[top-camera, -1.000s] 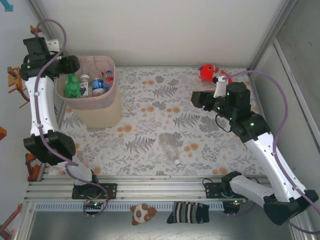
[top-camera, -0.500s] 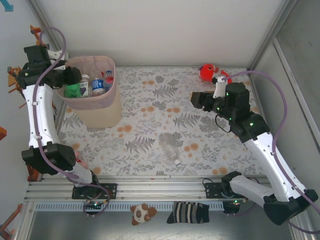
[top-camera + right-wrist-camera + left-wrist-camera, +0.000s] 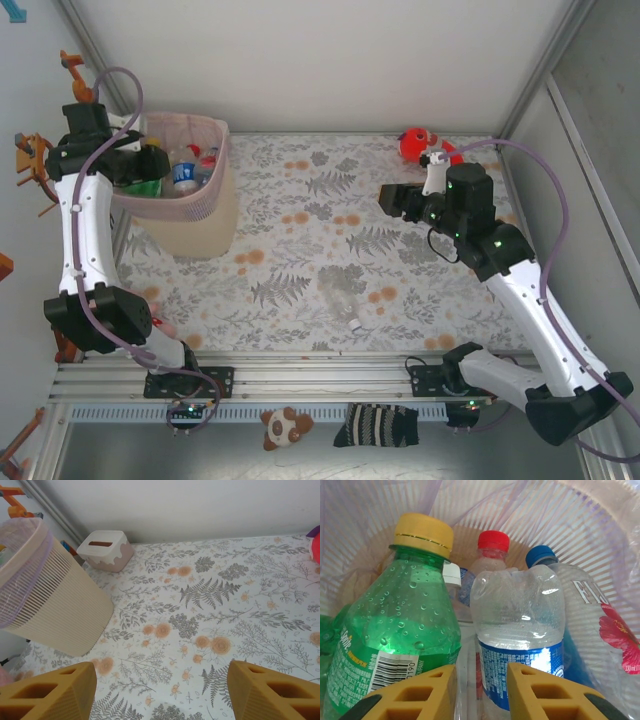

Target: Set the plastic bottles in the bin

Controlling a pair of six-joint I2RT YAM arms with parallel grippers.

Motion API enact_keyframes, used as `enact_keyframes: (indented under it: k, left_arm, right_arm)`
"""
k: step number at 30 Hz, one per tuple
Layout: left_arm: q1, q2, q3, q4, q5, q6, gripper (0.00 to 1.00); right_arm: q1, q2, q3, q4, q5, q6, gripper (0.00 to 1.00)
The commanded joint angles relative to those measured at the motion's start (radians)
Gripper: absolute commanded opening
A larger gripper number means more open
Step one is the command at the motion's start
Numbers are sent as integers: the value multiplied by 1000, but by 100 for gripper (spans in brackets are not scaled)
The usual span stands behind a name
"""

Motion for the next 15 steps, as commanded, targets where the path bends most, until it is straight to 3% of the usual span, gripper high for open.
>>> enact_keyframes:
  k: [1, 9, 15]
  left_arm:
    - [11, -39, 28, 14, 44, -28, 32]
    - [3, -98, 55, 24, 142, -84, 35]
    - [-114, -127, 54, 21, 103, -104, 35]
  right_arm:
    - [1, -1, 15, 10, -2, -6, 69]
    - [0, 5, 14, 6, -13, 9, 69]
    - [1, 19, 16, -9, -22, 14, 68]
